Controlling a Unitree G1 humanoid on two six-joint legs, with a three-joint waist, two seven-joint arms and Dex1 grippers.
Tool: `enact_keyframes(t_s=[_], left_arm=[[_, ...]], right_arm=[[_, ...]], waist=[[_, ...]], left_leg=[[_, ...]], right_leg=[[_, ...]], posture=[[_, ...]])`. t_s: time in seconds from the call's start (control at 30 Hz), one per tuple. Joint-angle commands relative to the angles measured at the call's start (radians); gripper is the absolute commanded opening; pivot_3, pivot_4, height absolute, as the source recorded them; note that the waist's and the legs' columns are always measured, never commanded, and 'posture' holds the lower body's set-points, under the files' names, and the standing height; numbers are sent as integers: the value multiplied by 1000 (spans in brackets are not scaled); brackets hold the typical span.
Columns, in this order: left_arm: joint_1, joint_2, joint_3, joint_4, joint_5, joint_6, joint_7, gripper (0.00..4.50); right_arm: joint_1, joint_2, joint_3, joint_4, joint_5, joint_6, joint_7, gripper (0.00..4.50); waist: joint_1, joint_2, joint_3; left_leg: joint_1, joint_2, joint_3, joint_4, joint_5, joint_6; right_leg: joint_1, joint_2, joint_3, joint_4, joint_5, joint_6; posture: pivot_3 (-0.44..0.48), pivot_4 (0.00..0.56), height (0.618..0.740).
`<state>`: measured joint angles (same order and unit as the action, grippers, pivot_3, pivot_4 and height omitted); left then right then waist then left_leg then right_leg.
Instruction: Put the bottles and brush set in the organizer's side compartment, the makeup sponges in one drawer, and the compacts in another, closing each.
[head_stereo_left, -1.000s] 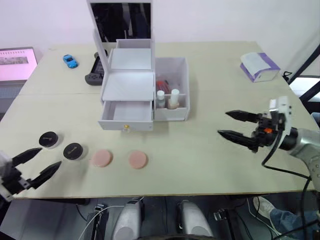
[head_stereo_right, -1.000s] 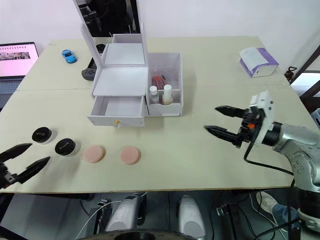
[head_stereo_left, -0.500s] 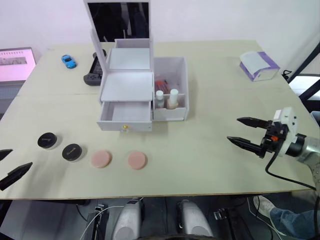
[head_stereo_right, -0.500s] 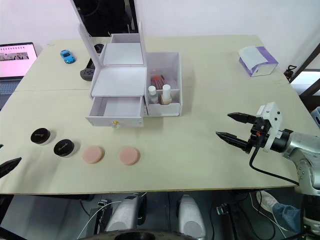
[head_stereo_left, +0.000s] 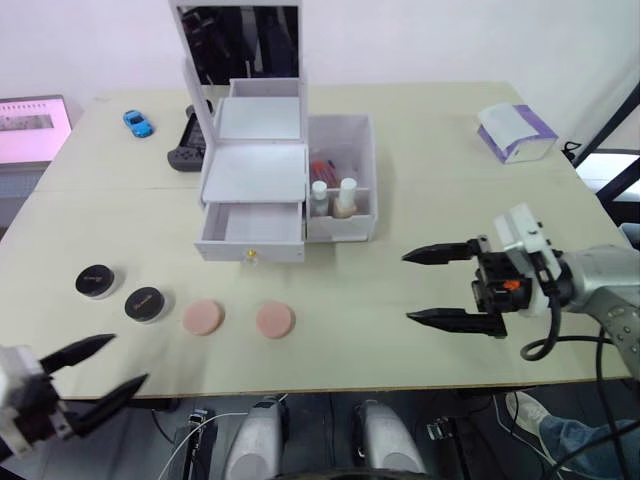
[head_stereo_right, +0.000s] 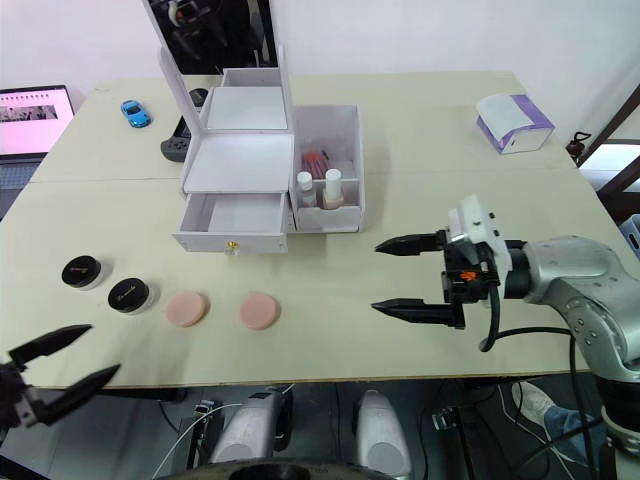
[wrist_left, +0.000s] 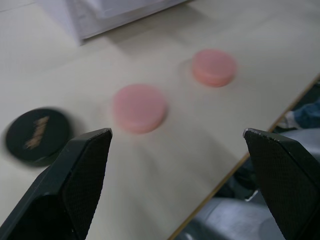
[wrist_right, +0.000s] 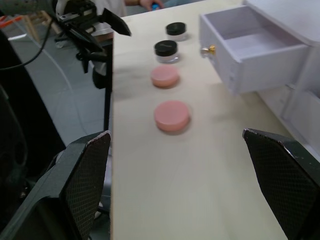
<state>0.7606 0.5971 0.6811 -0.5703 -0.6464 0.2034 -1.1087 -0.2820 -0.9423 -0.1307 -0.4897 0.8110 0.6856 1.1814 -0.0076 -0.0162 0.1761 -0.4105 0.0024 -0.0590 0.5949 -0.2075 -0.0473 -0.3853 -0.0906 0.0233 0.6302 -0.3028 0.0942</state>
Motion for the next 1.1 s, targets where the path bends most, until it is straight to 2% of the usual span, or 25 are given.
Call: enact_keyframes(t_s=[0.03,0.1,0.2,0.47,0.87,1.1], left_arm=[[-3,-51,-160,-161,83,-20,98,4429],[-36,-78,-265,-171,175,-26,166,4429],[-80,-98,-405,-182,244,7,240,4429],[-240,-127,-610,-81,430,21,414,4429],[-423,-189,-743,133,500,-68,490,4429],[-476,-194,-788,168,511,-85,494,4429]], right_arm=[[-101,18,61,-53,-1,35,-57,4500],[-145,15,95,-68,-9,83,-99,4500],[-203,-7,108,-82,22,163,-132,4500],[-221,-79,69,-110,55,228,-131,4500],[-195,-125,11,-128,73,228,-140,4500],[-187,-137,1,-128,81,233,-147,4500]], waist=[[-2,1,0],[-2,0,0],[0,-1,-1],[13,-1,-1],[20,0,-1],[20,1,-2]], left_leg=[[0,0,1,1,0,0],[0,-2,1,1,0,0],[0,-3,2,1,0,0],[0,-2,0,1,0,1],[0,-1,0,2,0,1],[1,-1,0,3,0,1]], right_leg=[[2,0,0,0,0,0],[2,2,1,0,0,-1],[3,5,-1,0,0,0],[2,9,-2,1,2,2],[2,10,-3,2,3,4],[4,10,-3,2,3,5]], posture=[[0,150,740],[0,150,740],[0,150,740],[0,150,740],[0,150,740],[0,150,740]])
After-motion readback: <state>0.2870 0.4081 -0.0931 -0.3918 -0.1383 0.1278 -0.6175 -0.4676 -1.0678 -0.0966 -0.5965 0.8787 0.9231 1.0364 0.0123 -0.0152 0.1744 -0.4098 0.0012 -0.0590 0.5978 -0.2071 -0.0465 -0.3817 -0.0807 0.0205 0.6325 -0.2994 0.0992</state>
